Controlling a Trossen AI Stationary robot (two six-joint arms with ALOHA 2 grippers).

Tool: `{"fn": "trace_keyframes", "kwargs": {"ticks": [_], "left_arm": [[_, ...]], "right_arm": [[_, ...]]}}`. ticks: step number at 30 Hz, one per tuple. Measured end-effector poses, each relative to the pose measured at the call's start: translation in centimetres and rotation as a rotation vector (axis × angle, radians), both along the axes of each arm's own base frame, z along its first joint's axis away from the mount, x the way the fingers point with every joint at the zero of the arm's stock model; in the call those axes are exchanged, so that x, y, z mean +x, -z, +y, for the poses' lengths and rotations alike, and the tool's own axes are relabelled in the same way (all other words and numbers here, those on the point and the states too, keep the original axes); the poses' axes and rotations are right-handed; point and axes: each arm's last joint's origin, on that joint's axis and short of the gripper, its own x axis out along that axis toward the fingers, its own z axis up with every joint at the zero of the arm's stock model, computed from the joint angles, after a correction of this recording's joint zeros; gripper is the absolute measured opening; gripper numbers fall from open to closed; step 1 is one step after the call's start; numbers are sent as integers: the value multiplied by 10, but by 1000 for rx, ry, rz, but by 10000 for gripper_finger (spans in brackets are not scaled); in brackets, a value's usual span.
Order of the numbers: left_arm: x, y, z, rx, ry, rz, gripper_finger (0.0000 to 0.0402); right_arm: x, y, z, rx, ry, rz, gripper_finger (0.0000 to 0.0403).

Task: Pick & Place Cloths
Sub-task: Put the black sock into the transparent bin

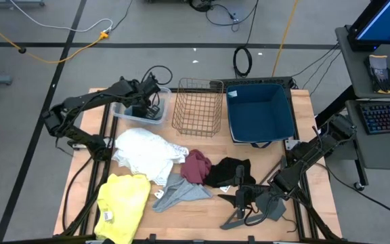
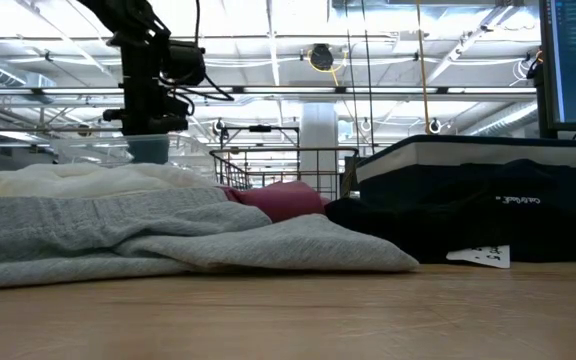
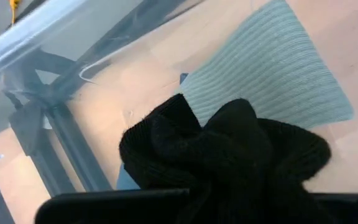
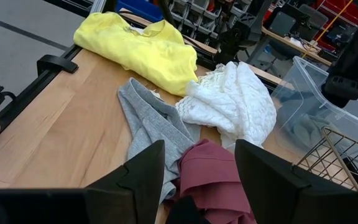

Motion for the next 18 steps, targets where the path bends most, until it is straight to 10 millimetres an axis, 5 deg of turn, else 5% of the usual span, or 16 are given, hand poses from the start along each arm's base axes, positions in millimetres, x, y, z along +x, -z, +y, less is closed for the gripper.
{"fn": "trace_keyframes", "kwargs": {"ticks": [5,18], "left_arm": [[0,3,3,-12,-15,-2,10],[1,2,5,0,-30,-32,88]], "right_arm": [[0,0,0,0,0,0,190],[0,0,0,0,0,0,190]]}}
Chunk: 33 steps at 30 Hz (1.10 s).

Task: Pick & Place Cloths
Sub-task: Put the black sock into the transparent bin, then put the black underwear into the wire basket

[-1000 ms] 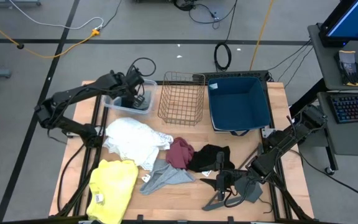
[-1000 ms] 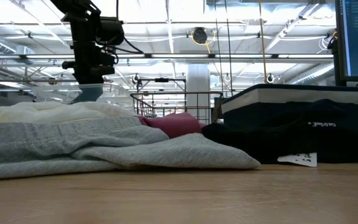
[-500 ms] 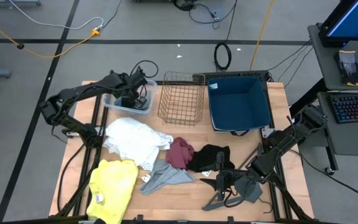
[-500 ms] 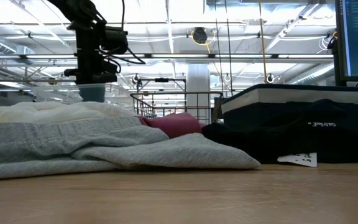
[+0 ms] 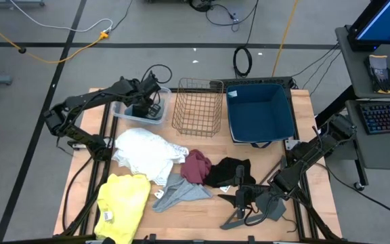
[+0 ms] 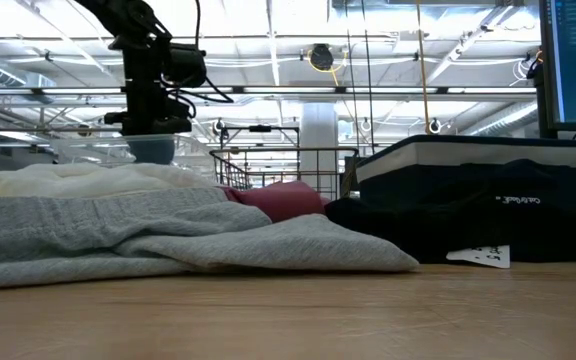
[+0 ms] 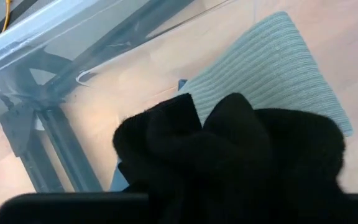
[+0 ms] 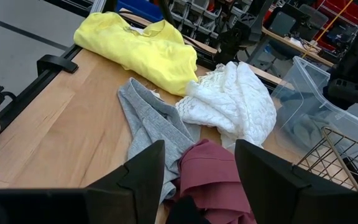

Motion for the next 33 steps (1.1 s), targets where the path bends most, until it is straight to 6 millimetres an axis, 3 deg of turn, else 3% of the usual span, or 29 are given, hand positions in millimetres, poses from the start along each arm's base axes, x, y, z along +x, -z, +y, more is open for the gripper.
{"fn": "trace_keyframes", "kwargs": {"ticks": [10,17,26,33], "left_arm": [[-2,-1,-1,-5,4,8,195],[-11,-18,-9,30,27,-37,253],[-27,-54,-31,134,50,-190,271],[-27,-73,-60,172,245,-270,271]], "right_arm": [[0,0,0,0,0,0,188],[0,0,0,0,0,0,191],[0,0,0,0,0,0,189],[0,0,0,0,0,0,190]]}}
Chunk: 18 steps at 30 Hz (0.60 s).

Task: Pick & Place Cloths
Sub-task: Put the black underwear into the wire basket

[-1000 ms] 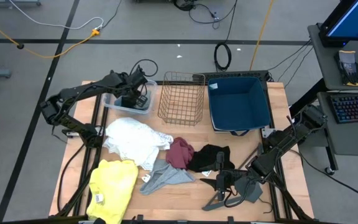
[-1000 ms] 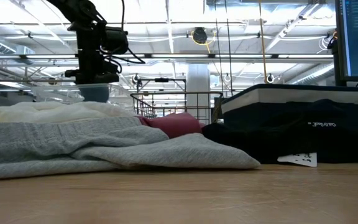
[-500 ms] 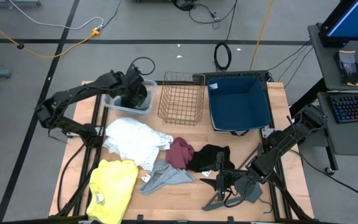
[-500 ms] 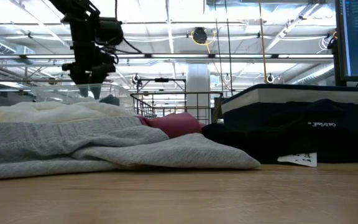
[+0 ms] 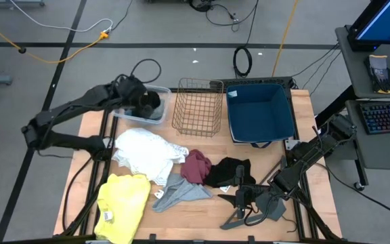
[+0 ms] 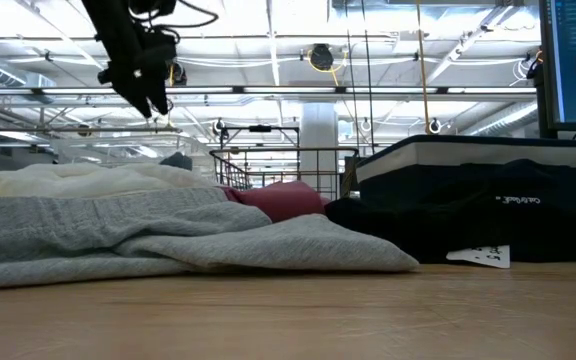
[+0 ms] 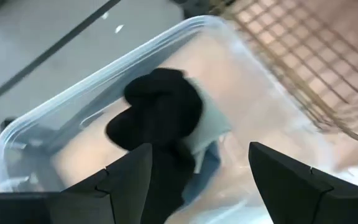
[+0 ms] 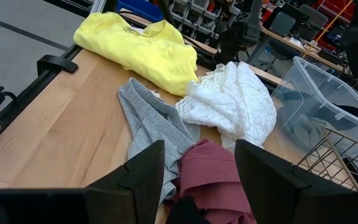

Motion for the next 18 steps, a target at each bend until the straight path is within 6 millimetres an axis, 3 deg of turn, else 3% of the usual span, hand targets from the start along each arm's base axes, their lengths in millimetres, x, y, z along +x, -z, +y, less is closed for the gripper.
{"fn": "trace_keyframes", "kwargs": {"ticks": [8,18], "left_arm": [[14,-5,-30,43,200,-11,271],[38,-18,-57,182,433,-147,271]], "right_arm": [[0,0,0,-4,0,4,190],[-1,2,-1,-20,0,21,190]]}}
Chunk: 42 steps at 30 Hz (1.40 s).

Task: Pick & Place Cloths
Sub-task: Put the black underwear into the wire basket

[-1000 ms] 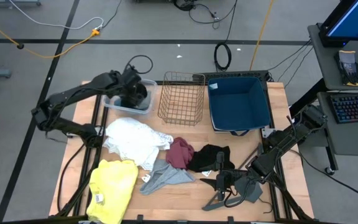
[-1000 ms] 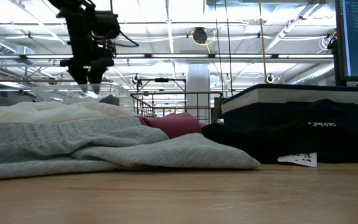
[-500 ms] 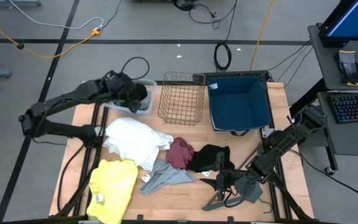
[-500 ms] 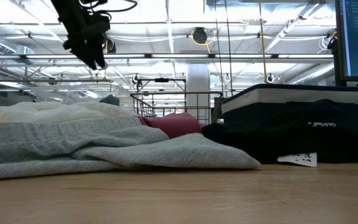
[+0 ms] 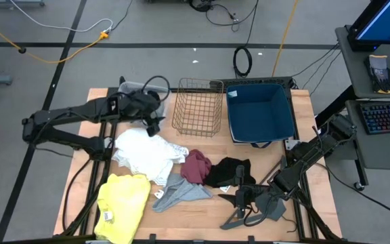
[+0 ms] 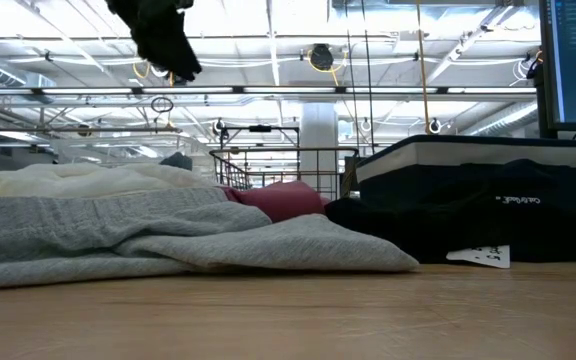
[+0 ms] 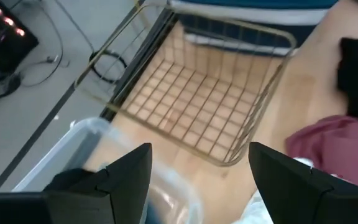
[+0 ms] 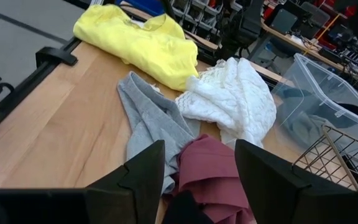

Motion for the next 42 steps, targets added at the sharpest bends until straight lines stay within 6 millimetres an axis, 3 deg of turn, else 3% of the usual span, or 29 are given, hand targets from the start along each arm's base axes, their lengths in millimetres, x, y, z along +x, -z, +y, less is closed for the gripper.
{"fn": "trace_keyframes", "kwargs": {"ticks": [16,27,38,42], "left_arm": [[12,-4,-37,12,159,-92,271],[18,48,-37,19,164,-100,271],[13,78,-39,-32,201,-153,271],[3,84,-39,-34,199,-192,271]], "right_arm": [[-2,4,-1,22,21,31,192],[-6,13,-2,80,-24,147,194],[-7,25,-19,65,80,268,206],[-7,30,-26,54,98,331,212]]}}
